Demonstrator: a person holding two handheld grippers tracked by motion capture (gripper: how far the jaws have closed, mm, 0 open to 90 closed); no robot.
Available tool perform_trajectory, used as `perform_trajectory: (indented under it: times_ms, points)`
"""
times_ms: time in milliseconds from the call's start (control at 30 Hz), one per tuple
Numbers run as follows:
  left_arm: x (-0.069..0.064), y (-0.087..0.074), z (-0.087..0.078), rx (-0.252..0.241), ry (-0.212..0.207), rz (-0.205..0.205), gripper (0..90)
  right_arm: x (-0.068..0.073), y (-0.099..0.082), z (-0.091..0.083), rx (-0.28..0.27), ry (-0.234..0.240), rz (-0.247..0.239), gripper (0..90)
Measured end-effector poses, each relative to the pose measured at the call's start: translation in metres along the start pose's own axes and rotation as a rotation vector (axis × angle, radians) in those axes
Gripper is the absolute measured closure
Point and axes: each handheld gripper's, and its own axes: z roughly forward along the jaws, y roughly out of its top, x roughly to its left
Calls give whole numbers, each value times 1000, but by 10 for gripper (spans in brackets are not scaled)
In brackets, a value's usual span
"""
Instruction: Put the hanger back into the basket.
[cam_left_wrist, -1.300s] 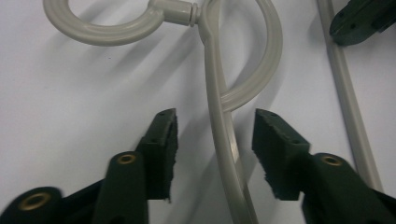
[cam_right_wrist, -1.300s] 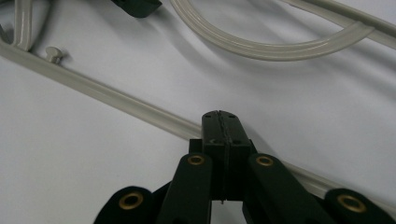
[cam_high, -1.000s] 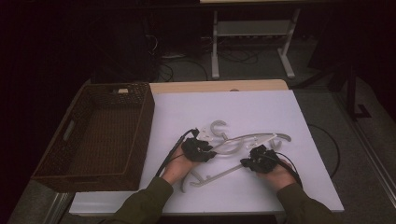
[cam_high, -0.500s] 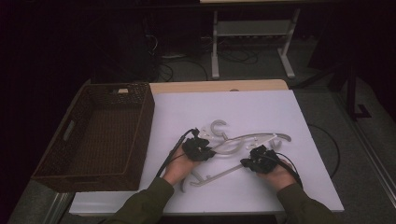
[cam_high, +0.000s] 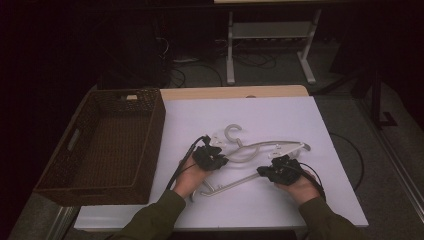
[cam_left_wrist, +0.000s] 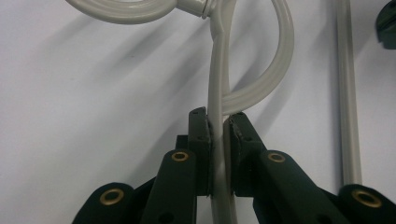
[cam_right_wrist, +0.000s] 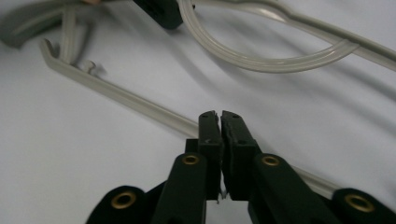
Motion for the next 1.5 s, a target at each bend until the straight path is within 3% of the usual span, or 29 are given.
perform_trajectory:
  times_ms: [33,133,167,200,267,400,533,567,800,900,1200,1400,1500]
  points:
    - [3,0,-3,-4,5,-8,819,1,1,-4,-31,7,3,759]
    - [5,1,-5,-9,3,-14,819,2,0,-6,-55,1,9,697]
    - [6,1,-7,-13,4,-28,819,1,0,-9,-86,-10,9,579]
    - [6,1,-7,-13,4,-28,819,1,0,-9,-86,-10,9,579]
    - [7,2,-11,-10,7,-30,819,1,-1,-16,-138,-6,28,441]
    - [8,5,-17,-14,5,-28,819,6,-2,-22,-184,-26,-1,284]
    - [11,12,-28,-17,21,-33,819,9,-5,-25,-212,-19,-6,198]
    - [14,16,-33,-29,25,-48,819,10,-7,-26,-230,0,-23,134]
    - [22,25,-54,-43,57,-64,819,13,-10,-33,-280,0,-39,98]
    - [27,31,-69,-53,76,-93,819,11,-11,-35,-295,-3,-29,98]
    - [34,44,-96,-74,101,-106,819,6,-12,-35,-302,-6,-14,100]
    - [39,52,-116,-72,121,-87,819,2,-14,-35,-302,-11,3,100]
    - [43,53,-128,-79,133,-109,819,1,-13,-35,-302,-17,4,101]
